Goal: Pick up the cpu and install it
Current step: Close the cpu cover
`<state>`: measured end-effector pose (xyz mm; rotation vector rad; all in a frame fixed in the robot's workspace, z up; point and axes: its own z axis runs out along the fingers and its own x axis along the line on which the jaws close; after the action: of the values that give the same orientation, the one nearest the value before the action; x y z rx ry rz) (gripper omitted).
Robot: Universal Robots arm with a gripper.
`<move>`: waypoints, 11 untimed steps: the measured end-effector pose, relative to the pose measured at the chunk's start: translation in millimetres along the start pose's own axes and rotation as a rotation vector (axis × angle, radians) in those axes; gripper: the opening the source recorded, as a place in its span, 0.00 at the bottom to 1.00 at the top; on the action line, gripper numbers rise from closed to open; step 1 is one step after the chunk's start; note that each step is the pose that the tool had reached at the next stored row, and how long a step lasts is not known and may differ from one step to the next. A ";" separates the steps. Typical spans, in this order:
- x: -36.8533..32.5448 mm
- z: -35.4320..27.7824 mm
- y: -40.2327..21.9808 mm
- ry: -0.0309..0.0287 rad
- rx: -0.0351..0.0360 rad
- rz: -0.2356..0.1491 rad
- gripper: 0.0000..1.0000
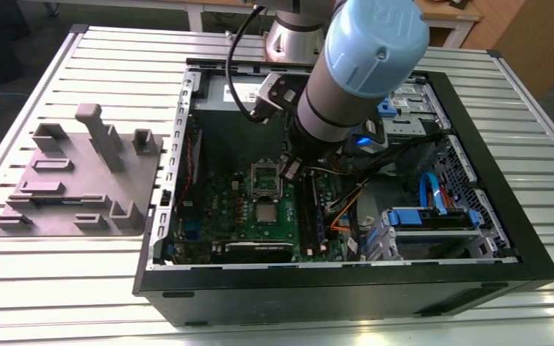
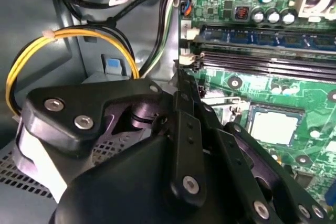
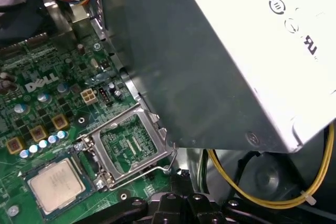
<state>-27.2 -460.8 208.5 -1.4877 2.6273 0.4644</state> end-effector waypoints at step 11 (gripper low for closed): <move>-0.3 9.8 1.3 -0.0219 -0.0135 -0.002 0.10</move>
<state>-28.8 -457.0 199.5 -1.4802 2.6111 0.4964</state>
